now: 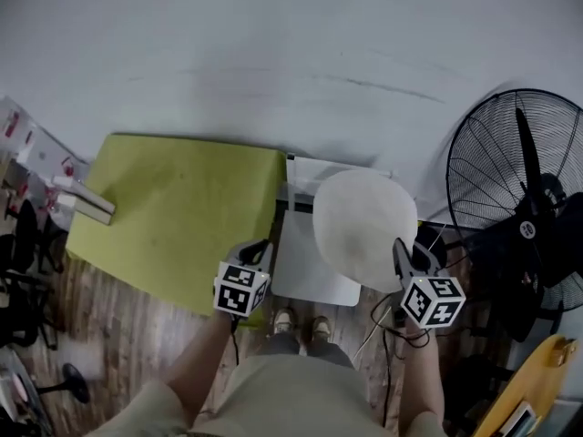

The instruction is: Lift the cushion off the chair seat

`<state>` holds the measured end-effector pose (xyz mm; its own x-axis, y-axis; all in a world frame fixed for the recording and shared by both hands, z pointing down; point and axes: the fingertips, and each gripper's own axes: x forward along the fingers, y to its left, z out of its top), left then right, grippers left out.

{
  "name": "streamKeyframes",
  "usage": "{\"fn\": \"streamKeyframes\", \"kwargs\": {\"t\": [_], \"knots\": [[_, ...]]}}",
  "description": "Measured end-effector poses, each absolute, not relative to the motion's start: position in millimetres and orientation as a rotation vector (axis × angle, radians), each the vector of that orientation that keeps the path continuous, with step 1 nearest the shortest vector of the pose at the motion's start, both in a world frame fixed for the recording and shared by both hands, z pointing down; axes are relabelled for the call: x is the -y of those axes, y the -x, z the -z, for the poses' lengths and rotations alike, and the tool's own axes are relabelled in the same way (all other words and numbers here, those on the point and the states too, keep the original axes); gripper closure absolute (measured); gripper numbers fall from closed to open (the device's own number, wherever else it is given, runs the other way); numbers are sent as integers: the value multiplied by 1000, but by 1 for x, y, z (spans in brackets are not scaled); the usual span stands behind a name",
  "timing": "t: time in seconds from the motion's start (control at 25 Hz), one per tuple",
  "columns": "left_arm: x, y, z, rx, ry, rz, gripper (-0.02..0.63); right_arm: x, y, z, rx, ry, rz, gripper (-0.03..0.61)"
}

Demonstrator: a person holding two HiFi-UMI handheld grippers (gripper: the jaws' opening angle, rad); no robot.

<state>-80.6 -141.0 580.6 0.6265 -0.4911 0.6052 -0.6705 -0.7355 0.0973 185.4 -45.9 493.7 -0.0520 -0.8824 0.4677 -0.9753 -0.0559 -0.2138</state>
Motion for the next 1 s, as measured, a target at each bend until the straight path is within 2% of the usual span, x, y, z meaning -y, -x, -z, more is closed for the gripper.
{"fn": "streamKeyframes", "kwargs": {"t": [0.64,1.0], "knots": [[150,68,-399,1054,-2911,-495,581,33,-186,-313,2230,-2225,-316,518],[144,67,-342,1149,-3042,-381,581,13,-183,-243,2213,-2323,30,518]]}}
